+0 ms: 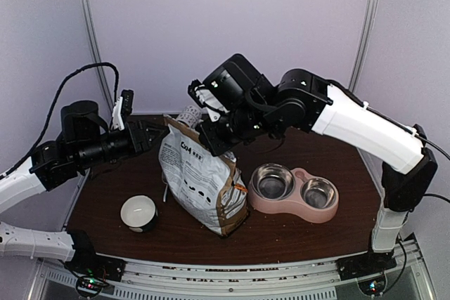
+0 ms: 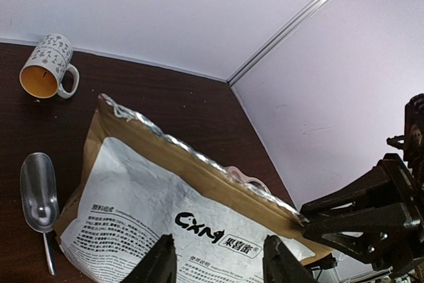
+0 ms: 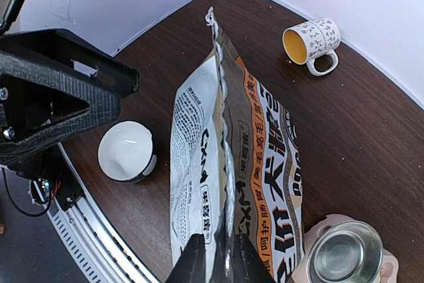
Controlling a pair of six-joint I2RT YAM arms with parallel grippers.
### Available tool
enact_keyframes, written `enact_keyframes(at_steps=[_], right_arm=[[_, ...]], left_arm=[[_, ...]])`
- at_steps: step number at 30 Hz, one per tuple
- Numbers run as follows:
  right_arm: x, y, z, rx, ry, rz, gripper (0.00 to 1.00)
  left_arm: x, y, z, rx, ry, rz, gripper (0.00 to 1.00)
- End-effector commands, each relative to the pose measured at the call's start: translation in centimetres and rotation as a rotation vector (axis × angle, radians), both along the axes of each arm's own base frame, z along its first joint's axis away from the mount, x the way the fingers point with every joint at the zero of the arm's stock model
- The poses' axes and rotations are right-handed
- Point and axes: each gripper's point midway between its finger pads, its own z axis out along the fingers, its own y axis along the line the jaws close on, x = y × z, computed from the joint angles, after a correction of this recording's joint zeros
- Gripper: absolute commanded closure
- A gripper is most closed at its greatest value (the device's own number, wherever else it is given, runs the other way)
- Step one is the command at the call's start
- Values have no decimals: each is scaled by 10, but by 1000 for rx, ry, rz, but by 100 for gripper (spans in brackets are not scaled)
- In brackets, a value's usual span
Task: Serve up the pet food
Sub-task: Adjust the pet food bag at the center of the board.
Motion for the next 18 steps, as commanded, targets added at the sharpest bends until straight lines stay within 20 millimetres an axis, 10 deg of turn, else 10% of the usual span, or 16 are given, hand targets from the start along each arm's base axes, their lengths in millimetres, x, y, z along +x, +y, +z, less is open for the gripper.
enact_keyframes(at_steps=[1,18], right_arm=[[-2,-2,30,95,-5,-3,83],[11,-15,35,142,13,-66,83]], left_arm=[[1,2,11,-28,-35,6,52],[2,2,10,-29,-37,9,51]])
